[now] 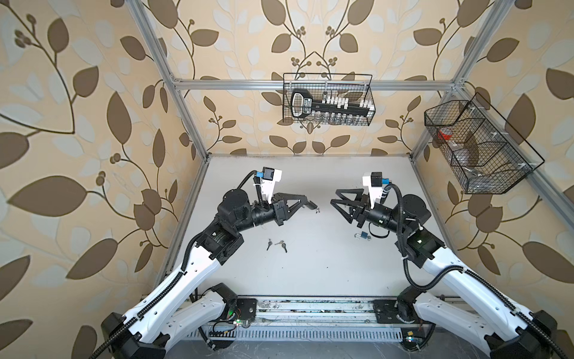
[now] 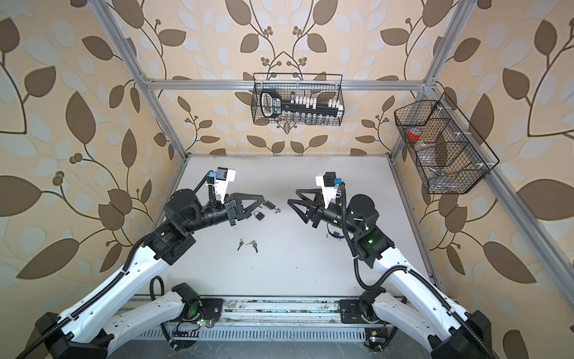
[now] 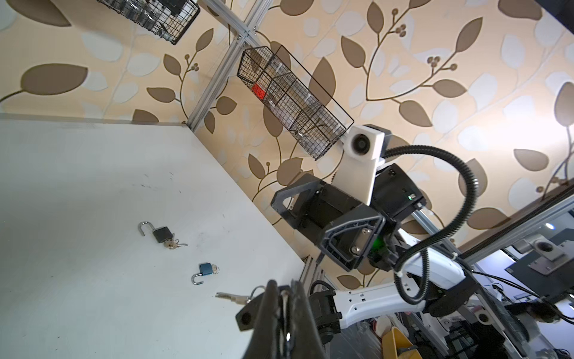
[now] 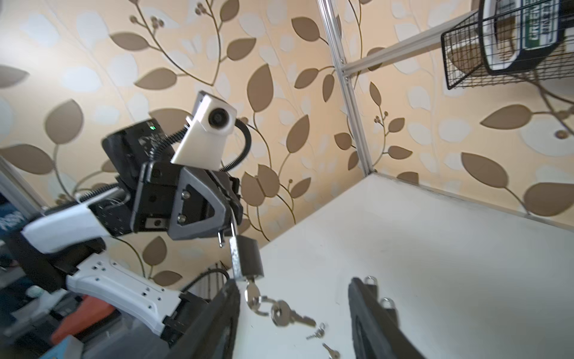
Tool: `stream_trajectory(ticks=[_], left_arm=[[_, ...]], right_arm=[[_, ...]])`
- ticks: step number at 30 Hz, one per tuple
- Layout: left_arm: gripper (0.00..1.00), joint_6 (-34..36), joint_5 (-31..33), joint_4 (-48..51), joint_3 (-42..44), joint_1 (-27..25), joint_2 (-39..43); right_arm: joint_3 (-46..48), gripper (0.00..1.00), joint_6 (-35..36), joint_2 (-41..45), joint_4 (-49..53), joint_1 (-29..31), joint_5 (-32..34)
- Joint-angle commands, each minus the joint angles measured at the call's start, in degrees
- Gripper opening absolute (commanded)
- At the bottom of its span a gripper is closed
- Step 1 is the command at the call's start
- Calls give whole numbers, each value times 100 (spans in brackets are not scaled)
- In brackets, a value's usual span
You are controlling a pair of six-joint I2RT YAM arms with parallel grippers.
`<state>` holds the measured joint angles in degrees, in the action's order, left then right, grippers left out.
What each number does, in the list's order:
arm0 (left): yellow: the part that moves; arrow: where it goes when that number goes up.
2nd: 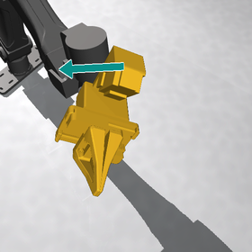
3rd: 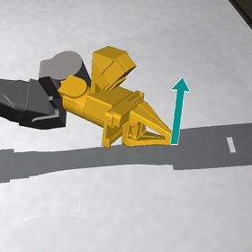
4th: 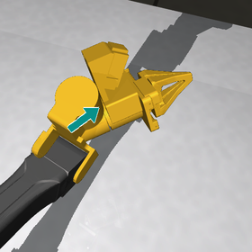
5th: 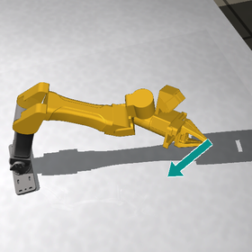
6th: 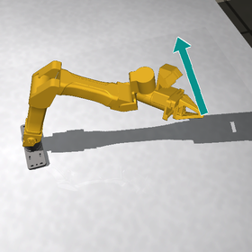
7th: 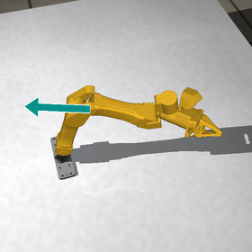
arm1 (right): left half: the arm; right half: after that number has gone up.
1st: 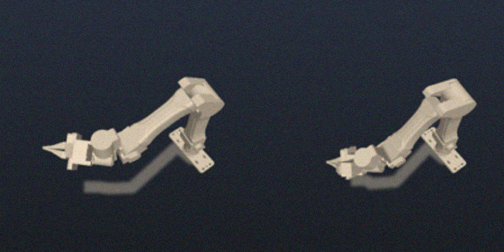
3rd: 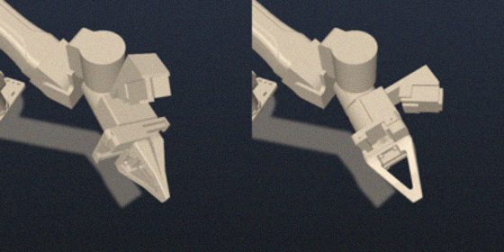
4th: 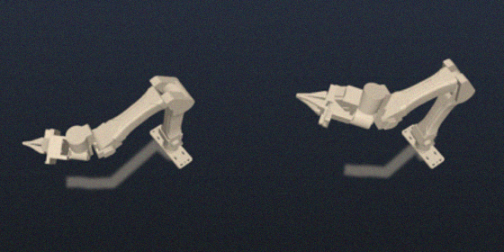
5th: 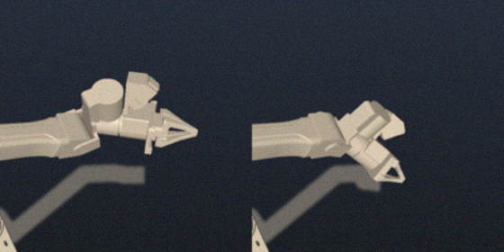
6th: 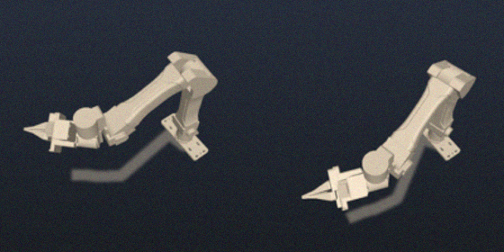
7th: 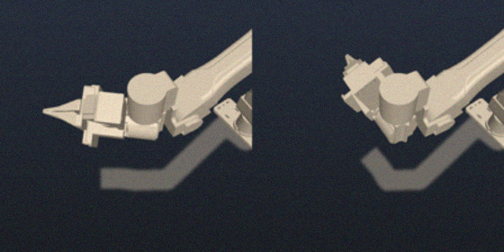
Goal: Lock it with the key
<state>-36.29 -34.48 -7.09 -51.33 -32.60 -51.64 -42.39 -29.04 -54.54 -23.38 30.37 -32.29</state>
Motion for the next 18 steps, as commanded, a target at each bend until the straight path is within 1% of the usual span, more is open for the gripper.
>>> stream_trajectory(ticks=[1,3,8,10,14,18], left_arm=[[0,-281,-352,-823,-16,-18,26],[0,-346,-373,-943,18,-14,48],[0,-454,-393,-996,23,-24,57],[0,-509,-372,-1012,23,-21,55],[0,-598,-434,-1123,27,-45,27],[0,-612,-490,-1153,18,-71,-1]], right_arm=[[325,57,-1216,-155,-1797,13,-594],[400,58,-1348,-248,-2226,80,-625],[299,61,-845,-344,-2223,456,-696],[227,62,-488,-357,-1982,608,-651],[-24,64,478,-369,-991,902,45],[-104,63,707,-451,-984,909,207]])
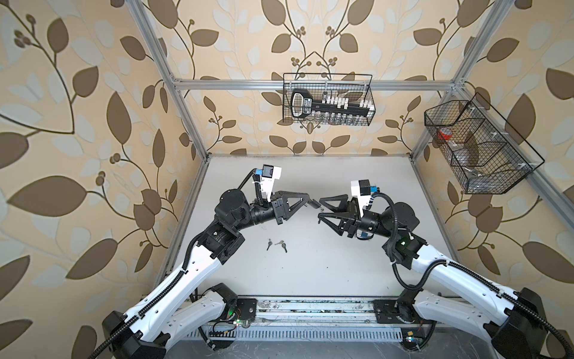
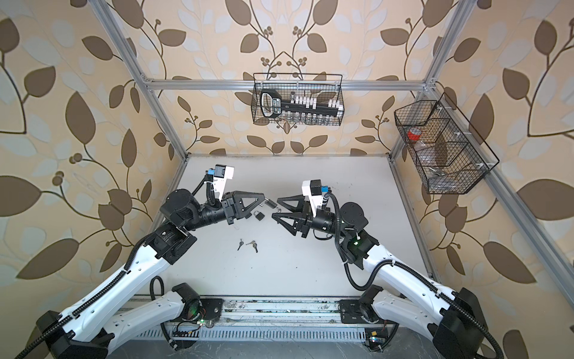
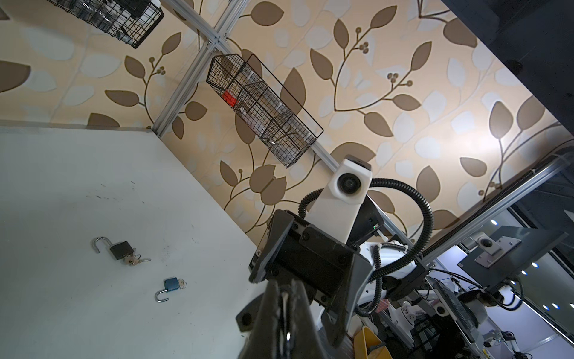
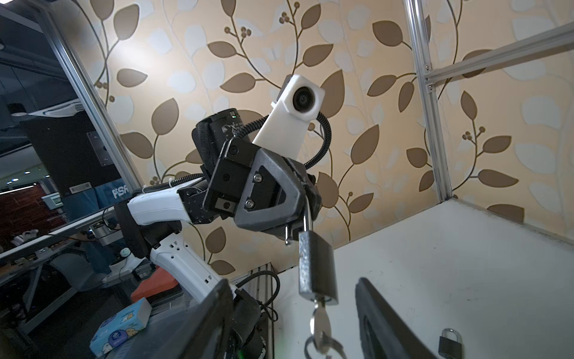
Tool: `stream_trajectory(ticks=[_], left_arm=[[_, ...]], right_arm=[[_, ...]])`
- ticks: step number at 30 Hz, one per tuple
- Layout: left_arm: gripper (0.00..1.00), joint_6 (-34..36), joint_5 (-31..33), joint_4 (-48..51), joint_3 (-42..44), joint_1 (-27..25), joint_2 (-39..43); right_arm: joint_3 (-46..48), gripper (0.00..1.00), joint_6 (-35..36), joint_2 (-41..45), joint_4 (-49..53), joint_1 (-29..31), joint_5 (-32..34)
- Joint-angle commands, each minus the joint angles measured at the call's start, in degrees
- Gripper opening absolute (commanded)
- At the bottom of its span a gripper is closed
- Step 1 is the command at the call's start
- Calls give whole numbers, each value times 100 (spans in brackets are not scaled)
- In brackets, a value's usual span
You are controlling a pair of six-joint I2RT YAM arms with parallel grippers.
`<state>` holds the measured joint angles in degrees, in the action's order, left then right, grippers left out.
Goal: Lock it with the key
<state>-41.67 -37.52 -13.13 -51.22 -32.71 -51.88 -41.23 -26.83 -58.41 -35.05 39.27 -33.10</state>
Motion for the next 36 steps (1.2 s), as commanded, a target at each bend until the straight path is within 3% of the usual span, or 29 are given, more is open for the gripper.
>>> stream_trajectory(ticks=[1,19,36], left_arm=[[0,-89,-186,-558,15,-60,25],[0,-104,-212,-585,-2,-104,6],[0,-50,-116,-450,4,-101,62]], right_arm=[[-257,63,517,-97,168,28,240],[-405,48,593,-338,-195,213,-19],[-280,16,315,-280,-389,222,-18]])
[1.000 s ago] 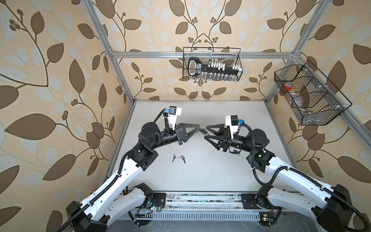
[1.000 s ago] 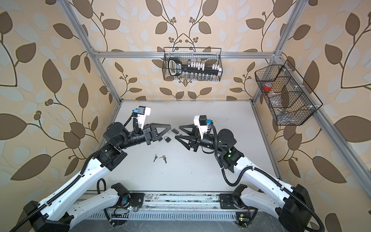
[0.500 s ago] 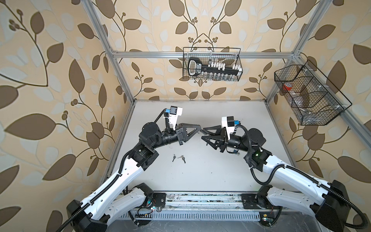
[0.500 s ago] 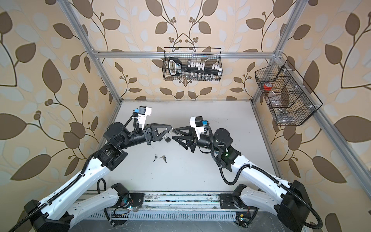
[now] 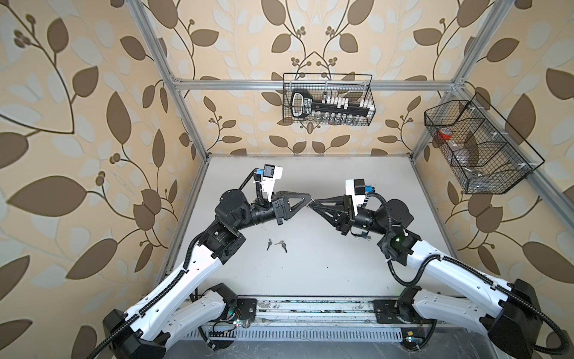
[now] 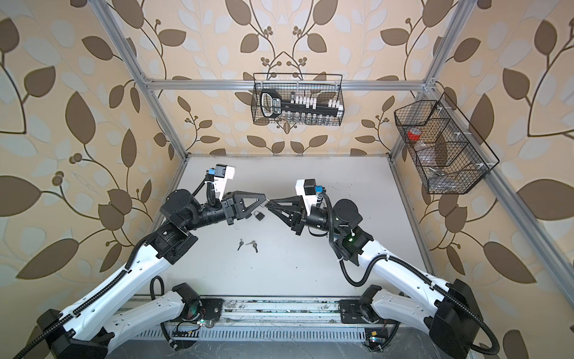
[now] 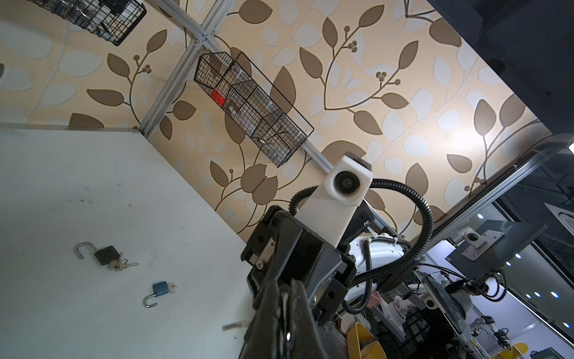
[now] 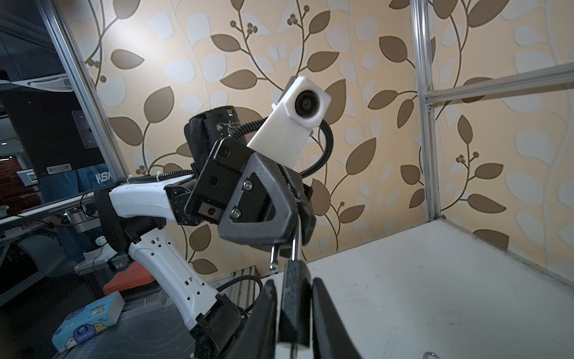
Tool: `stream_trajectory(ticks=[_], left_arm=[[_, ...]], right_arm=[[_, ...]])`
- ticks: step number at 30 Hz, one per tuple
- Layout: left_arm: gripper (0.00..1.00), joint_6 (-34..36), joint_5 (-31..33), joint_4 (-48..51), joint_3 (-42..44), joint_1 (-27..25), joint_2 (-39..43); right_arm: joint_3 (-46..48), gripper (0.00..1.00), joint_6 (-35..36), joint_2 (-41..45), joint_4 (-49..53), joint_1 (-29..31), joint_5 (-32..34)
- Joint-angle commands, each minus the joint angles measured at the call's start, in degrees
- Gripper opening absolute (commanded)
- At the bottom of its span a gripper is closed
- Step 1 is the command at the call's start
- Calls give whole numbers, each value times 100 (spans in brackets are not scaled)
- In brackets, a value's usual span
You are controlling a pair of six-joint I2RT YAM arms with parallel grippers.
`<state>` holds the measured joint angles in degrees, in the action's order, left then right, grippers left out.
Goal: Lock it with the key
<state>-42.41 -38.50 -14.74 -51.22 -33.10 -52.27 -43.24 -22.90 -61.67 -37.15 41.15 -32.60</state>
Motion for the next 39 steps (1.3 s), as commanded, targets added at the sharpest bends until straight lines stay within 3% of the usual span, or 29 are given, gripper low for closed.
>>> stream_trajectory(ticks=[1,4,8,12,16,23,33,39], left_arm=[[0,36,-17,-290,-1,-60,102],[0,77,-8,-239,-18,-60,103],[0,351,14,185,-173,-65,118],[20,575,168,558,-316,-65,238],[35,696,273,758,-450,-64,308],[36,939,5,986,-637,-63,255],[40,1379,-444,1387,-898,-65,40],[30,1409,-1202,1316,-1048,-68,-195]], right_arm=[[-72,14,-106,43,-185,35,-60],[-143,0,-237,30,-70,34,-24],[-400,0,-568,-8,299,30,-177],[-646,0,-780,47,743,-18,-434],[-930,0,-536,127,1672,-111,-631],[-1251,0,-260,294,2797,-517,-1224],[-1612,0,-145,279,3335,-608,-1860],[-1687,0,-151,261,3345,-621,-1840]])
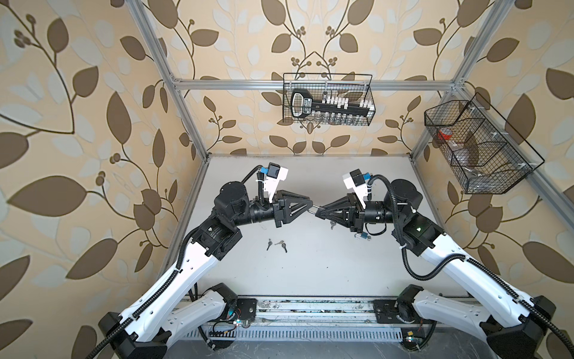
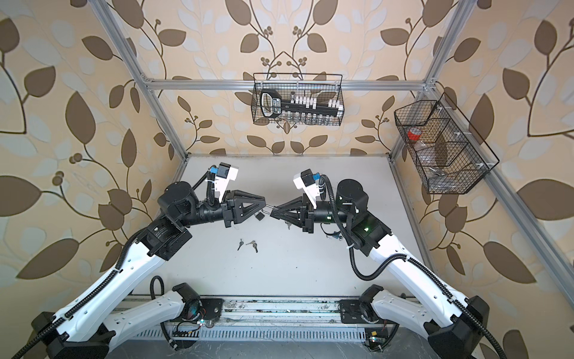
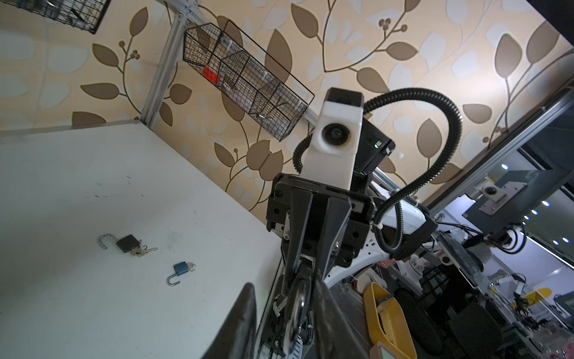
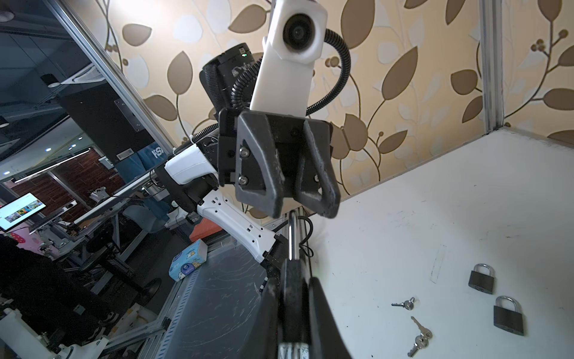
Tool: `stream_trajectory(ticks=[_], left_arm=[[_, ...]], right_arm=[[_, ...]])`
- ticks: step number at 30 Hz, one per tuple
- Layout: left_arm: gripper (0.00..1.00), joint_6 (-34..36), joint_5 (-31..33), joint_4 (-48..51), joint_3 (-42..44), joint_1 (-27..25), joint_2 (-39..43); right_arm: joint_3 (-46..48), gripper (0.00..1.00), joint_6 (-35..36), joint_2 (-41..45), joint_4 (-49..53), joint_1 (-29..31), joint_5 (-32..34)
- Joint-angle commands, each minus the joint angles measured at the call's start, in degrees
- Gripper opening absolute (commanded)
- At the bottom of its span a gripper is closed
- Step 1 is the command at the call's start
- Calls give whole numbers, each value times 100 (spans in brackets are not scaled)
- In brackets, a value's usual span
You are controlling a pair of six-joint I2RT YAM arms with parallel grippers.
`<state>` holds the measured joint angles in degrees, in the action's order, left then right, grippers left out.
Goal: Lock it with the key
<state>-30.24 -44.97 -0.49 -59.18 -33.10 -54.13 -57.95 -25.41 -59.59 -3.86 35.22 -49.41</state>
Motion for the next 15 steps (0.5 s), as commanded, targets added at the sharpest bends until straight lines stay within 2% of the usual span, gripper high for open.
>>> stream_trajectory(ticks=[1,7,13,15], left_arm=[[29,214,-574,-88,-261,-68,-10],[19,273,-496,23,-247,-68,34],[1,286,-469,40,-244,-73,25],[0,284,-460,49,-245,-71,27]], right_arm=[[-216,0,105,68,8,-26,-149],[-199,0,83,112,15,-46,-149],[-150,0,77,139,18,-76,-158],[-141,0,72,141,17,-68,-156]])
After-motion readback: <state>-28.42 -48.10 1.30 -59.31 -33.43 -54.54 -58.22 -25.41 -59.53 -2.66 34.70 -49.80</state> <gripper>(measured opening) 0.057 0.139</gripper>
